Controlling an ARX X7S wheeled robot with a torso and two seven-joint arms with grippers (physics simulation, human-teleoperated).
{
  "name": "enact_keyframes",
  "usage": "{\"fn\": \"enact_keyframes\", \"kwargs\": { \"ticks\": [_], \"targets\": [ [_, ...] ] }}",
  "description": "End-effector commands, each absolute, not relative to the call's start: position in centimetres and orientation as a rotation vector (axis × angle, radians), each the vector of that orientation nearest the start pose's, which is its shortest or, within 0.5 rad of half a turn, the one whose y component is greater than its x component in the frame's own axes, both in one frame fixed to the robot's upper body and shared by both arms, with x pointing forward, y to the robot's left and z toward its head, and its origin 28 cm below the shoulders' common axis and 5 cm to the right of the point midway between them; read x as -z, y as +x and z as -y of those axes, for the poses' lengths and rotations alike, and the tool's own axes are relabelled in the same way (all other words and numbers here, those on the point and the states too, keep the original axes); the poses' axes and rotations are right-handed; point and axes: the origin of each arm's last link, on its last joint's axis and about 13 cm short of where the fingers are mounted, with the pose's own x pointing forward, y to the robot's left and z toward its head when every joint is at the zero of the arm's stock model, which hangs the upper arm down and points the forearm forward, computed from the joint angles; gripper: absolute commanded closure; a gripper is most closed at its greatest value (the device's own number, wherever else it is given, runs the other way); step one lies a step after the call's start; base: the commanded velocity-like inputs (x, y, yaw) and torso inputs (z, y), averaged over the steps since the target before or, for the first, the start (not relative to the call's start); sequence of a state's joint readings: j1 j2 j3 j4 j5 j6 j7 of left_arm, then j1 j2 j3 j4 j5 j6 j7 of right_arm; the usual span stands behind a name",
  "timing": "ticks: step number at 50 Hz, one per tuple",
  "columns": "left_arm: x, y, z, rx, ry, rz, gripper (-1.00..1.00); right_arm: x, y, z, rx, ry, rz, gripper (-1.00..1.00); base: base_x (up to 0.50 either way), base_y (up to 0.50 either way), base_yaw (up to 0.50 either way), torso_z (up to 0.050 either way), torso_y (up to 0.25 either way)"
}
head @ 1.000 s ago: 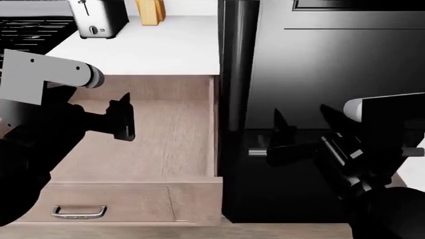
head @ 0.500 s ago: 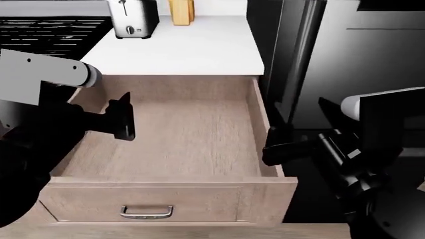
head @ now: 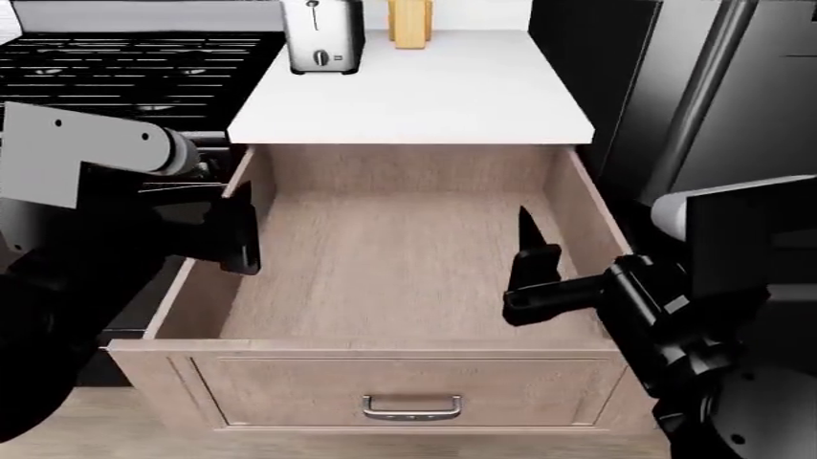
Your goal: Pick and place the shaker into the drawer. Then close the cabinet.
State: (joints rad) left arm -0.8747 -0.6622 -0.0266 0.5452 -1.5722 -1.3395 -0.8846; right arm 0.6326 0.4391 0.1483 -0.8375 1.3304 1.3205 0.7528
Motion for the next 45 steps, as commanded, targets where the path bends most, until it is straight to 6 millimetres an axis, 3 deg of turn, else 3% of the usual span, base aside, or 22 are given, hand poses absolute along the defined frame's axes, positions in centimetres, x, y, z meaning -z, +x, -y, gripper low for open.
{"fn": "enact_keyframes", "kwargs": {
  "ticks": [1, 45],
  "targets": [
    [-26.43, 21.62, -25.82, 0.126, 0.105, -0.117, -1.00, -22.79, 19.19, 11.51, -0.189, -0.029, 0.028, -1.00, 0.00, 0.50, 0.00, 0.000, 0.000],
    [-26.11, 21.56, -25.71, 0.139, 0.101, -0.124, -1.00, -22.45, 19.29, 11.50, -0.195, -0.026, 0.016, -1.00, 0.00, 0.50, 0.00, 0.000, 0.000]
  ]
}}
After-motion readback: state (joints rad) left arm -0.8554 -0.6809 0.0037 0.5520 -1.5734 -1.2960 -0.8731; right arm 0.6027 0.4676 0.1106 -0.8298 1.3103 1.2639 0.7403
